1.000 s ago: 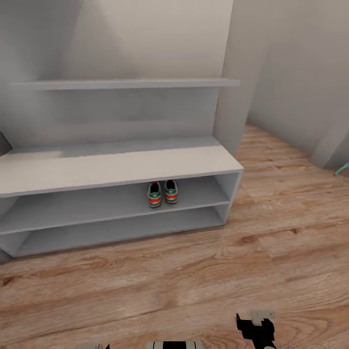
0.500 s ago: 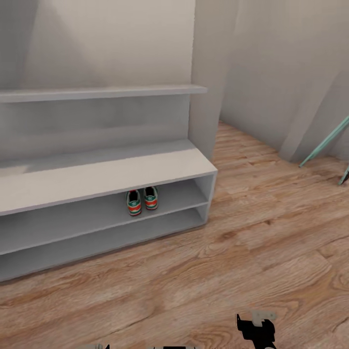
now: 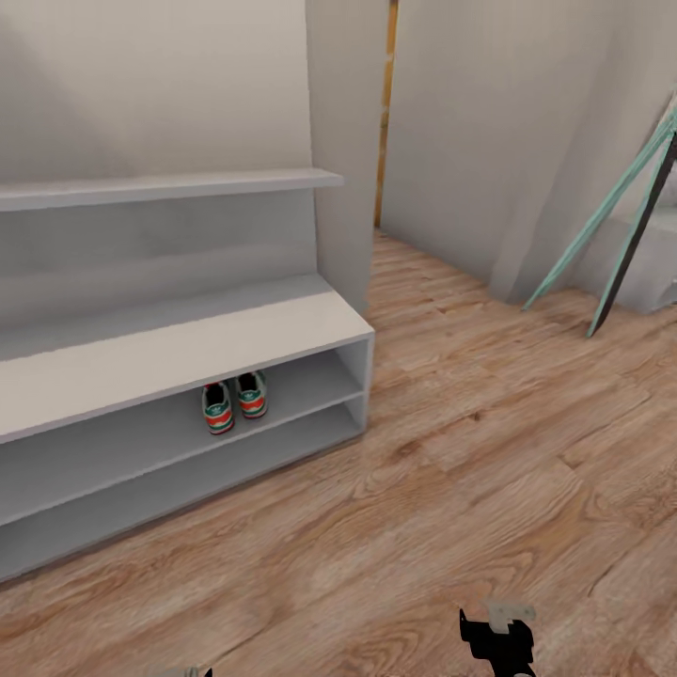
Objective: Pick up the two gym shoes and the two sandals from the corridor floor and place them onto the hallstand (shoe rack) in the corridor, making sure they are on the rack and not on the floor. Arrange them so the two gym shoes are next to each other and the two sandals are next to each other.
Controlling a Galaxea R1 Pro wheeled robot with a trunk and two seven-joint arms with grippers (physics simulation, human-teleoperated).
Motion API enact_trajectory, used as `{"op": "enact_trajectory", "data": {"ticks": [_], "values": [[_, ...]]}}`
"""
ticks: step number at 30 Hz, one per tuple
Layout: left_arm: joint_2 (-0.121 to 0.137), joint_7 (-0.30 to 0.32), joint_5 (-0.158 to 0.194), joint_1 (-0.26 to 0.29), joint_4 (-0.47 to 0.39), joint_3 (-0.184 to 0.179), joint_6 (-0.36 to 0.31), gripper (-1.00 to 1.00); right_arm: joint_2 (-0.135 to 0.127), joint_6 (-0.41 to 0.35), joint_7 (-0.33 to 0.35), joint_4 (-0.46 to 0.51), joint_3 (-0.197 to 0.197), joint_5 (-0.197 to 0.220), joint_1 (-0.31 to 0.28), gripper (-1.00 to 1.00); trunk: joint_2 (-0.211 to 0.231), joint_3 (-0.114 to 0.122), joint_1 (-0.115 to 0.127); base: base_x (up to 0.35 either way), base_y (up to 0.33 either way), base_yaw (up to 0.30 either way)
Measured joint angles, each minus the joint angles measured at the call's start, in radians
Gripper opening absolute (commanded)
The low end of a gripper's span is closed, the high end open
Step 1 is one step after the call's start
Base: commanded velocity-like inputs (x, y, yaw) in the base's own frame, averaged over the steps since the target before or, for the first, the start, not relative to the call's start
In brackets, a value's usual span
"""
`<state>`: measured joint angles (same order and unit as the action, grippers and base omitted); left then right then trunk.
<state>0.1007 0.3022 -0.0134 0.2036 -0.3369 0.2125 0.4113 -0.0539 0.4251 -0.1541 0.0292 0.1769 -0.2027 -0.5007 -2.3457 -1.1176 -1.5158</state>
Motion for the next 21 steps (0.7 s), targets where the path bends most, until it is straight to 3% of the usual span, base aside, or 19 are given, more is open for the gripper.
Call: {"op": "enact_trajectory", "data": {"ticks": [21], "values": [[-0.001, -0.004, 0.002, 0.0, 0.0, 0.002, -0.002, 1.0, -0.003, 0.0, 0.0, 0.001, 0.001, 0.0, 0.0, 1.0, 0.0, 0.011, 0.0, 0.0, 0.0, -0.3]]}}
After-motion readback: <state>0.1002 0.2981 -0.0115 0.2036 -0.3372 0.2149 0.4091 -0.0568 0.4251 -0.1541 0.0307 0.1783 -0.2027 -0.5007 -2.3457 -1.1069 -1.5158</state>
